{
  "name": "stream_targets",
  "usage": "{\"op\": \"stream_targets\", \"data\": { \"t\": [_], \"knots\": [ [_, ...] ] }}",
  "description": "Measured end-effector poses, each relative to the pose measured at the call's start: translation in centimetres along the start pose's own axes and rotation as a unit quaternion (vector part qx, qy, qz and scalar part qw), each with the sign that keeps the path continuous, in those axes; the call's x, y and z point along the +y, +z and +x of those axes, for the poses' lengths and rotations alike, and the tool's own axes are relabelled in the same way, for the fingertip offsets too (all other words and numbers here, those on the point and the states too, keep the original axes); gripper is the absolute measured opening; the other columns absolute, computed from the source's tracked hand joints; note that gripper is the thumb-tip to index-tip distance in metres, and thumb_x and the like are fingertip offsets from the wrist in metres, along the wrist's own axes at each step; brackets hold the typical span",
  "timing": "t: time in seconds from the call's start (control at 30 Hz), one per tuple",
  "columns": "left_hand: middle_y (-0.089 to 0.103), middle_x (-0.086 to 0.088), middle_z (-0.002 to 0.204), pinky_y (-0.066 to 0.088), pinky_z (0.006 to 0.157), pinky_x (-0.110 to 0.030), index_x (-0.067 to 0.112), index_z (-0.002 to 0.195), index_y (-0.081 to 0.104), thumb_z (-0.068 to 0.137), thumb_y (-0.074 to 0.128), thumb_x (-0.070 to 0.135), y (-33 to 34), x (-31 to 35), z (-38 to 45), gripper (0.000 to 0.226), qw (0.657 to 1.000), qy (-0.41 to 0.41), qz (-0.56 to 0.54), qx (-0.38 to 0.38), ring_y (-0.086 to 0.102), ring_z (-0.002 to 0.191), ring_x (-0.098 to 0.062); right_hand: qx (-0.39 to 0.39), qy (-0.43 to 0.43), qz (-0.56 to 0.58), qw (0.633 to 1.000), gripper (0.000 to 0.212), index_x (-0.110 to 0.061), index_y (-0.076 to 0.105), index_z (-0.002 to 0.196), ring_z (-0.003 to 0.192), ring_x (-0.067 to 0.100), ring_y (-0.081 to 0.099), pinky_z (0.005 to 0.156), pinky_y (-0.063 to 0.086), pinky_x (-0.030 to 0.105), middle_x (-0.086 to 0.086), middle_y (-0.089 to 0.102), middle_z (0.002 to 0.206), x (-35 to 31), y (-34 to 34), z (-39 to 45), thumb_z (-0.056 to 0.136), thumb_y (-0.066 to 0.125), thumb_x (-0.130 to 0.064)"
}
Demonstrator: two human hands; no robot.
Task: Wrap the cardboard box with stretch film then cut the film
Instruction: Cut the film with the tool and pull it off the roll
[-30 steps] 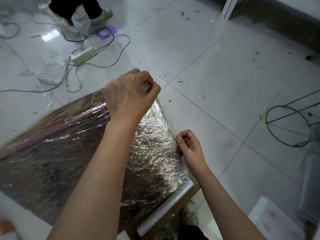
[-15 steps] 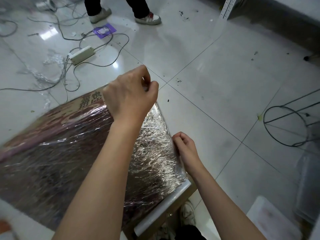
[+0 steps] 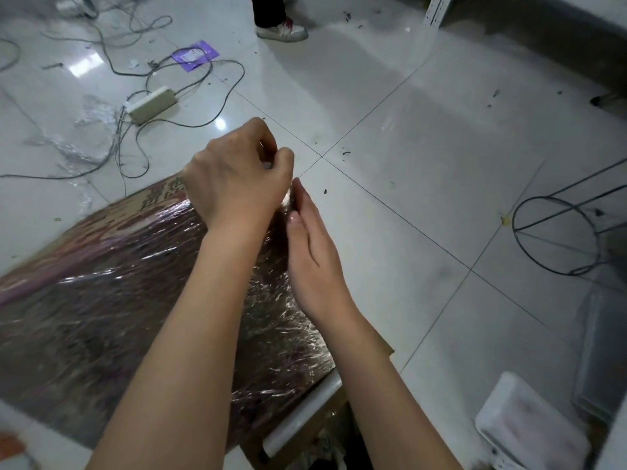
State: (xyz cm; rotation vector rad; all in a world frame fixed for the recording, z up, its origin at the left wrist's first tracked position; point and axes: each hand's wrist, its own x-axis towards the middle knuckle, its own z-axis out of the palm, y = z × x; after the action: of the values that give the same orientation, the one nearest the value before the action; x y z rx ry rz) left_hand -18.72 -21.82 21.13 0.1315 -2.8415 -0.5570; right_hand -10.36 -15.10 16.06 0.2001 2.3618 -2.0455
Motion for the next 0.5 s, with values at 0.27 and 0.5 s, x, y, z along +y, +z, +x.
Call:
{"op": "stream_targets", "data": {
  "t": [0.27,0.5],
  "knots": [
    [0.068,0.002,0.084,0.028,0.065,-0.03,0.026,0.085,0.06,0.081,0.05,0.038,0.1,0.3,-0.2,0.016,1.0,0.001,0.007,0.003,0.059,0.08,-0.032,-0.036,0.087,0.016,0.995,0.042,-0.034,0.025,0.145,0.124,-0.028,0.017,0.105,0.011,-0.001,-0.035,0.023,0.14,5.0,-2.3,-2.7,0.103,0.025,-0.032],
    [0.069,0.003,0.089,0.029,0.067,-0.029,0.026,0.088,0.062,0.08,0.049,0.038,-0.2,-0.2,1.4,0.018,1.0,-0.001,0.003,0.005,0.059,0.086,-0.03,0.048,0.243,0.051,0.967,0.053,-0.044,0.042,0.136,0.136,0.003,0.031,0.117,0.021,0.036,-0.018,0.04,0.145,10.8,-5.0,-5.8,0.094,0.015,-0.06]
  ]
}}
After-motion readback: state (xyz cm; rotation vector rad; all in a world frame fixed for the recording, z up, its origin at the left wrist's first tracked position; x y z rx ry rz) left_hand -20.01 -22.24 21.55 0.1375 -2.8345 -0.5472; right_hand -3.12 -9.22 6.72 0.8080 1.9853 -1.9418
